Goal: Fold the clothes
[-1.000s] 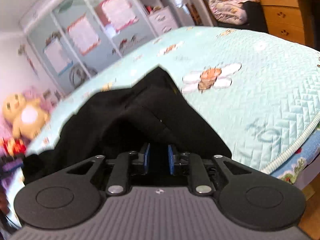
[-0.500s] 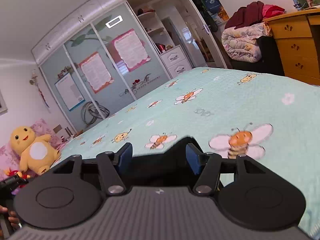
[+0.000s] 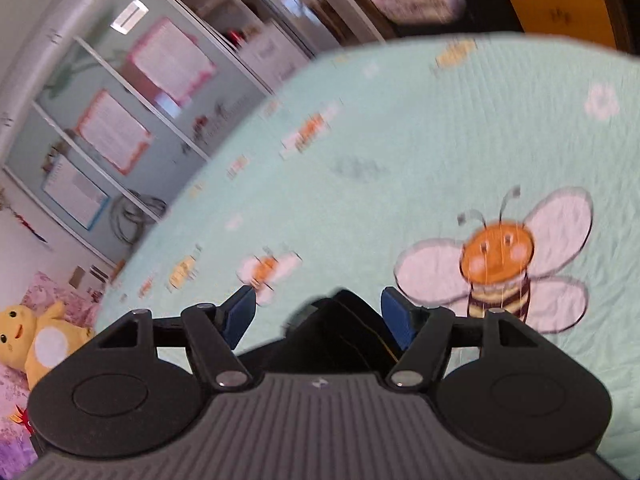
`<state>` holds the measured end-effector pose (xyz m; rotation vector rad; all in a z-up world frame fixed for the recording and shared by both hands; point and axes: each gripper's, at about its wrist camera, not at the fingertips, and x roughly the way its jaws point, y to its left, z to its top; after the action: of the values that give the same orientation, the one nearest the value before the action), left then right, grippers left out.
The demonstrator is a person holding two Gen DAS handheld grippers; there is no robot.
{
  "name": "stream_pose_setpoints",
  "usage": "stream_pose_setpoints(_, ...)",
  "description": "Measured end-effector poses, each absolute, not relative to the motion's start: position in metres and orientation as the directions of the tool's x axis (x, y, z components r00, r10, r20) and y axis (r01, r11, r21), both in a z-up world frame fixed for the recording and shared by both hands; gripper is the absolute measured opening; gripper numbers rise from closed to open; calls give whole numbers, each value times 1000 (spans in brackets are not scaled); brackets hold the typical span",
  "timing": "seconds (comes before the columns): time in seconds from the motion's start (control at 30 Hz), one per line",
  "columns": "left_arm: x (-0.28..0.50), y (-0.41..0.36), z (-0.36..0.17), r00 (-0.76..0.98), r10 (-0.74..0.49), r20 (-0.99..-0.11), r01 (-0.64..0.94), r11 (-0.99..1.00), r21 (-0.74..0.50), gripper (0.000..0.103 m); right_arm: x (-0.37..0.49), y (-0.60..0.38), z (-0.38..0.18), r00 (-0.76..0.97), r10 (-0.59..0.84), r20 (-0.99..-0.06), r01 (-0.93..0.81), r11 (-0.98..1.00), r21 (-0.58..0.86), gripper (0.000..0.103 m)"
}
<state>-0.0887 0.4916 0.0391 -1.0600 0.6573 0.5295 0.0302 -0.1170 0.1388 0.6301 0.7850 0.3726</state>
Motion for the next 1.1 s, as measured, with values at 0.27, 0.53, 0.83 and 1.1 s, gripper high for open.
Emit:
stream_pose_setpoints(0.27, -50, 475, 48, 651, 177, -738, -667, 597, -445, 19, 87, -77, 95, 452, 683, -574, -37, 658, 752, 40)
stream_pose_setpoints(0.53, -62, 461, 129, 774, 299, -557, -564, 726, -394, 6, 58, -33, 177, 579, 675, -458, -286, 694, 661, 10)
stream_pose_setpoints(0.83, -163, 511, 269, 723, 671, -165, -674, 633, -380, 5, 30, -26, 283, 740, 641, -202, -455, 699, 551, 8)
stream_pose_setpoints(1.1, -259, 615, 133, 420, 658, -625, -907, 272, -323, 8, 46, -91, 155, 700, 521, -488, -173, 787, 592, 32)
